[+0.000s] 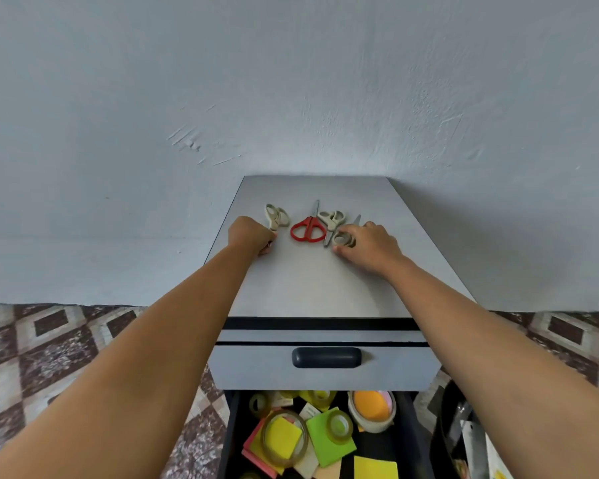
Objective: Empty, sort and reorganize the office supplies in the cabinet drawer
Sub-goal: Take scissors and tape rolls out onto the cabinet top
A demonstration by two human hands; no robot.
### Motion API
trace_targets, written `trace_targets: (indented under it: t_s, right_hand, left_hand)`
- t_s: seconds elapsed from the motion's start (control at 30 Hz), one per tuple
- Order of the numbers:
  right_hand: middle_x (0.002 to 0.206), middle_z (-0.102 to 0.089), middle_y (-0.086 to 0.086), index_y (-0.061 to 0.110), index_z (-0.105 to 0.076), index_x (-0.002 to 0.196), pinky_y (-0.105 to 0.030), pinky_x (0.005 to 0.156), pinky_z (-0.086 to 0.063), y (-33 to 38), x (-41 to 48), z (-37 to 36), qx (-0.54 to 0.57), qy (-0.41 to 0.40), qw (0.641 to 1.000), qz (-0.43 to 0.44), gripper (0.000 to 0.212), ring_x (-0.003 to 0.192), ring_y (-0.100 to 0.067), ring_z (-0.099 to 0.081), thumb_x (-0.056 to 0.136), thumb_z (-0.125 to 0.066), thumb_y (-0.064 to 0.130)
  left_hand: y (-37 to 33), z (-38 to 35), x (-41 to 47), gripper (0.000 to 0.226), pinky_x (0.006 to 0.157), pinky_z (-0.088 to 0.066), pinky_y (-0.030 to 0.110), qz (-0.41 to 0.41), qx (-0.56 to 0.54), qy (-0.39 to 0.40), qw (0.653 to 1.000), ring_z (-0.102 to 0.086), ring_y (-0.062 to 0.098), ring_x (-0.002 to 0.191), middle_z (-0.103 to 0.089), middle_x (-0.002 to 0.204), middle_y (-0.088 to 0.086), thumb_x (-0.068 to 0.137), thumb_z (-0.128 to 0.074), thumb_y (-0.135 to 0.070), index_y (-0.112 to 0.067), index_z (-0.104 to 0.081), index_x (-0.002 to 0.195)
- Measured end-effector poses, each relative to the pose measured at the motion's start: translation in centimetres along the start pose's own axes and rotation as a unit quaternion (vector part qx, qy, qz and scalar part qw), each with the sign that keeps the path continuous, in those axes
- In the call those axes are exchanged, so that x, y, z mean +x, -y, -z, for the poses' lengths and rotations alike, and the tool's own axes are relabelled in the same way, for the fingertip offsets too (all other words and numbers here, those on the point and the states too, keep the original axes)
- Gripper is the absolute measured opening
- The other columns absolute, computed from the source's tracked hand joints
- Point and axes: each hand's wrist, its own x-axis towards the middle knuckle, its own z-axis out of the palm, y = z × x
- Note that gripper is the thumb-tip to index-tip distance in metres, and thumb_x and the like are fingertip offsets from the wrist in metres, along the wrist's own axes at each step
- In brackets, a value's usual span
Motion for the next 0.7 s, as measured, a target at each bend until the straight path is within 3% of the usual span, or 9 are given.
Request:
trace_targets:
  t_s: [0.07,0.13,0.23,0.37,0.7]
  right_hand:
    - [0.129,-0.05,-0.012,0.033,-0.049,0.133,-0.041,0.096,-0.037,-0.3,0.9,-0.3,-0.024,0.0,1.0,-0.003,0.043,0.122,-0.031,-0.043,0.092,-0.047,0.047]
    - [0.13,-0.05,-0.01,0.028,-0.05,0.132,-0.041,0.095,-0.036,-0.4,1.5,-0.5,-0.046,0.003,0.999,-0.005,0.045,0.123,-0.03,-0.042,0.093,-0.045,0.05]
    - [0.125,-0.054,-0.011,0.016,-0.053,0.123,-0.04,0.091,-0.037,-0.6,2.2,-1.1,-0.048,-0.005,0.999,-0.003,0.043,0.118,-0.03,-0.046,0.095,-0.041,0.046]
    - [0.126,-0.054,-0.011,0.01,-0.053,0.12,-0.041,0.093,-0.039,-0.6,2.9,-1.6,-0.036,-0.005,0.999,0.001,0.041,0.118,-0.03,-0.047,0.095,-0.039,0.038]
    - [0.136,-0.047,-0.013,0.009,-0.044,0.135,-0.041,0.105,-0.035,-0.8,3.2,-1.1,0.022,0.018,1.0,0.012,0.046,0.127,-0.029,-0.042,0.095,-0.042,0.032]
  left_hand:
    - [0.0,-0.5,0.8,0.03,0.057,-0.044,0.027,-0.029,0.072,-0.002,0.997,-0.05,0.021,0.05,-0.051,0.048,0.004,0.08,-0.068,-0.013,-0.009,-0.048,0.058]
    - [-0.1,-0.9,1.0,0.027,0.058,-0.04,0.026,-0.07,0.167,-0.001,0.983,-0.056,0.025,0.066,-0.055,0.065,0.006,0.082,-0.066,-0.027,-0.005,-0.056,0.069]
    - [0.1,-1.6,1.6,0.032,0.075,-0.046,0.033,-0.122,0.248,0.006,0.961,-0.06,0.029,0.094,-0.066,0.097,0.01,0.087,-0.059,-0.037,-0.008,-0.069,0.097]
    - [0.2,-2.3,2.1,0.035,0.093,-0.037,0.039,-0.164,0.325,0.004,0.931,-0.049,0.029,0.114,-0.055,0.123,0.006,0.095,-0.042,-0.043,-0.029,-0.067,0.114]
    - [-0.1,-2.6,1.5,0.039,0.099,-0.031,0.04,-0.179,0.331,0.005,0.926,-0.04,0.031,0.123,-0.046,0.131,0.011,0.098,-0.036,-0.041,-0.026,-0.061,0.124]
